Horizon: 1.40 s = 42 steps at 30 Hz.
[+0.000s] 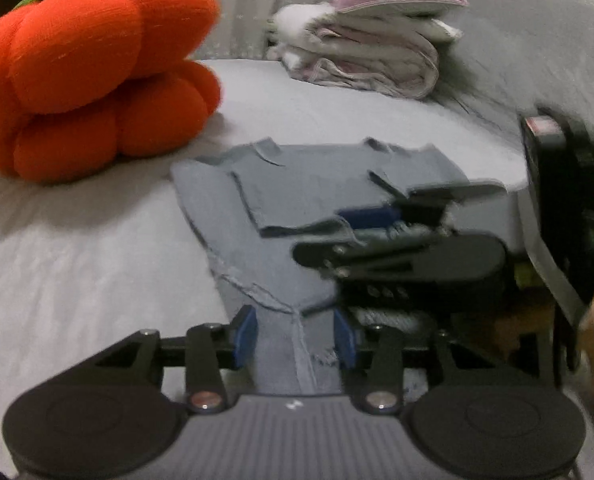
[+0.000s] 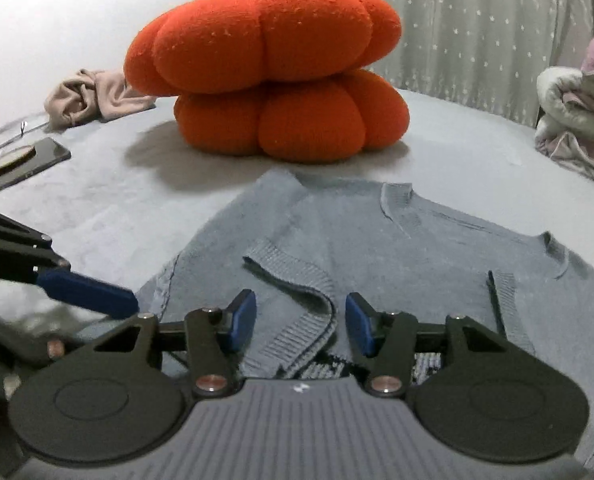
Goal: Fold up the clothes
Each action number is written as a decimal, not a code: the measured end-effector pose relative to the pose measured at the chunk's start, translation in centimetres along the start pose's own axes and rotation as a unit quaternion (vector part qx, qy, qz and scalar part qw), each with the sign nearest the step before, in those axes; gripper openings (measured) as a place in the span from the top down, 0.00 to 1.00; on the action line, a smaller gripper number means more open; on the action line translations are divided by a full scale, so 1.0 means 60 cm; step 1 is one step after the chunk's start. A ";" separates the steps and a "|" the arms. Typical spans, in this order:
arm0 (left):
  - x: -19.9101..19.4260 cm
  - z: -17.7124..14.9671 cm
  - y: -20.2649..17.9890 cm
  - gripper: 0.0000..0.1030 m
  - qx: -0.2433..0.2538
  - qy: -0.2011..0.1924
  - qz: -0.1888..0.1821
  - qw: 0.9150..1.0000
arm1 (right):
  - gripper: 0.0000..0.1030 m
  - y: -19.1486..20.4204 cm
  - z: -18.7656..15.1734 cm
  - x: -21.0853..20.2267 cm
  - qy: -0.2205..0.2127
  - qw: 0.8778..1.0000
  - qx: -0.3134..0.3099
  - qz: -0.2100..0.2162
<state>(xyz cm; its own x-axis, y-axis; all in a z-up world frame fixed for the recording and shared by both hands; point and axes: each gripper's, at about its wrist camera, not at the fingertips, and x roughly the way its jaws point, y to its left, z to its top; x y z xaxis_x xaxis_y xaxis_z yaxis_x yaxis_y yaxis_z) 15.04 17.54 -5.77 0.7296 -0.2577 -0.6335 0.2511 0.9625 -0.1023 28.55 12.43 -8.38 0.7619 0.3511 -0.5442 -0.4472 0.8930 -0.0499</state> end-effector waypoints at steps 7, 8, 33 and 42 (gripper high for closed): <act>-0.014 0.001 -0.036 0.56 0.037 0.033 0.038 0.998 | 0.70 0.012 0.009 0.007 -0.004 0.999 -0.021 -0.043; -0.018 0.001 -0.038 0.56 0.035 0.039 0.041 0.998 | 0.74 0.009 0.011 0.010 -0.003 0.999 -0.018 -0.041; -0.040 -0.009 -0.089 0.95 -0.010 0.028 0.030 0.999 | 0.95 -0.236 0.002 0.001 0.015 0.891 0.448 0.075; -0.043 -0.009 -0.108 0.74 -0.004 0.048 -0.005 0.999 | 0.85 -0.263 -0.017 -0.022 -0.006 0.871 0.490 0.031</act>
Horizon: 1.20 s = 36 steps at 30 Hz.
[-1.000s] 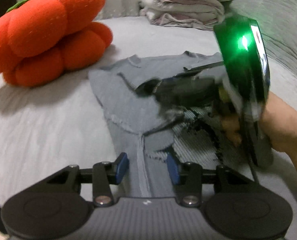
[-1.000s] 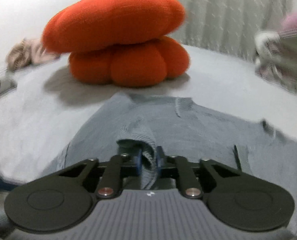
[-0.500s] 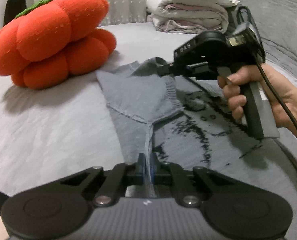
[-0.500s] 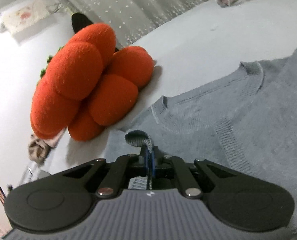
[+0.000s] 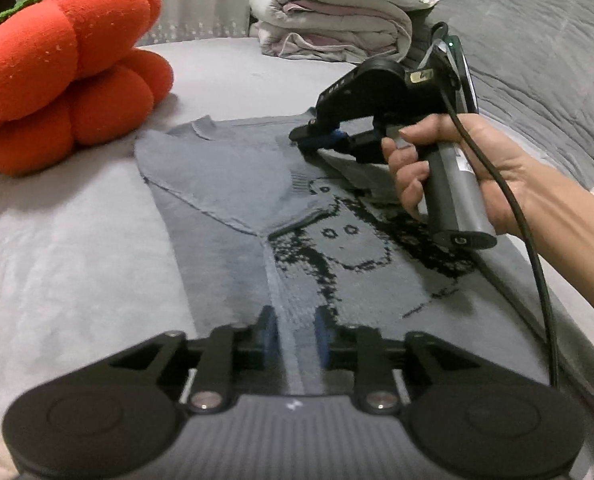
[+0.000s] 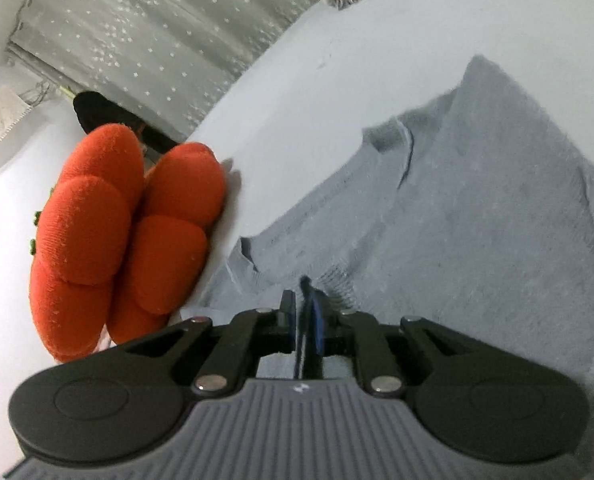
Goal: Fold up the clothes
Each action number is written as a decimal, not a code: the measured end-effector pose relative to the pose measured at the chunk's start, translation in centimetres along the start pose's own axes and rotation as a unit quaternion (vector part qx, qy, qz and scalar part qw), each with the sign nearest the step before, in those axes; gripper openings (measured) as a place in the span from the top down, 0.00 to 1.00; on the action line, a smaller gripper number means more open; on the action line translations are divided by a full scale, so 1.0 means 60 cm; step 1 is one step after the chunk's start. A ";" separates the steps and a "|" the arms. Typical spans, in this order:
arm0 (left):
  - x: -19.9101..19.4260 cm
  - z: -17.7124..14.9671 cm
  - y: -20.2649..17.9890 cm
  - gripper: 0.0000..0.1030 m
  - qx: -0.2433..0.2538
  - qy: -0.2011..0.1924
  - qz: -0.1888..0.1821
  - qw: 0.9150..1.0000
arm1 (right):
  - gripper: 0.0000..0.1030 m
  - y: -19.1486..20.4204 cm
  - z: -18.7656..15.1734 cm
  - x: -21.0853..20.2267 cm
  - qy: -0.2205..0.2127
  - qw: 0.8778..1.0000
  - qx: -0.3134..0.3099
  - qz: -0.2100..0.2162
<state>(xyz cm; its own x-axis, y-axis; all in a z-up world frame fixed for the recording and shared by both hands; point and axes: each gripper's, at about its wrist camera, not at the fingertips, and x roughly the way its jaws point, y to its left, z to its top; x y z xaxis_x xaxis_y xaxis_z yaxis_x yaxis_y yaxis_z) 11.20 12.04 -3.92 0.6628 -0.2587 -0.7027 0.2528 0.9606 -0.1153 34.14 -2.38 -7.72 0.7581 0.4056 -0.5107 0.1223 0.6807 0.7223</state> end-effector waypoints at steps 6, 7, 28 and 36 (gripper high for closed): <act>-0.006 0.003 0.007 0.73 -0.022 0.003 -0.014 1.000 | 0.84 0.018 -0.011 -0.020 0.012 1.000 -0.021 0.000; -0.008 0.004 0.009 0.73 -0.025 0.003 -0.016 1.000 | 0.83 0.021 -0.016 -0.022 0.015 1.000 -0.027 -0.001; 0.001 0.000 0.019 0.72 -0.041 0.062 -0.031 0.997 | 0.96 0.042 -0.127 -0.055 0.019 0.985 -0.144 -0.090; -0.004 0.000 0.010 0.71 -0.030 0.072 -0.026 0.997 | 0.85 0.041 -0.155 -0.133 0.035 0.986 -0.145 -0.077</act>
<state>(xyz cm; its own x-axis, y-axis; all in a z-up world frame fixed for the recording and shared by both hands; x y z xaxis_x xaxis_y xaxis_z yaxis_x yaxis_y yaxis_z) 11.20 12.70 -3.83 0.5408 -0.2963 -0.7872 0.2391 0.9515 -0.1938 22.41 1.72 -6.21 0.6974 0.3188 -0.6419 0.0356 0.8791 0.4753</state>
